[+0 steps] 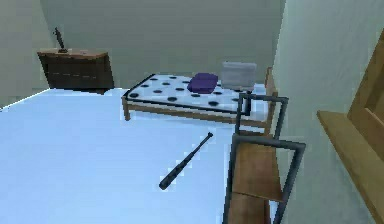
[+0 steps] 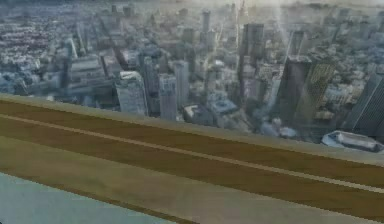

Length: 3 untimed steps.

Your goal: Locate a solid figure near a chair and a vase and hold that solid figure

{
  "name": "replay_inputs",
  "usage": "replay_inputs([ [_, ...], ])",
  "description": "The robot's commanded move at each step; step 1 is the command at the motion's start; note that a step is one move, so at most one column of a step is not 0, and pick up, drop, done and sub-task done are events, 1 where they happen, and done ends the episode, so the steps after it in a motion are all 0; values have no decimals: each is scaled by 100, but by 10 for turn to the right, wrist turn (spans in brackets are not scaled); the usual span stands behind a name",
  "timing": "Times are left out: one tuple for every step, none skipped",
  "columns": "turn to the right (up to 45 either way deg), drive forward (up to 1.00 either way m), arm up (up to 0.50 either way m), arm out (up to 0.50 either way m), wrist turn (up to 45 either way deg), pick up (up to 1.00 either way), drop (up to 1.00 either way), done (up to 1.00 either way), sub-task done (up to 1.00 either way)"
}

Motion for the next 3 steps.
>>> replay_inputs([
  [0,35,0,0,0,0,0,0,0],
  [-450,0,0,0,0,0,0,0,0],
  [-150,0,0,0,0,0,0,0,0],
])
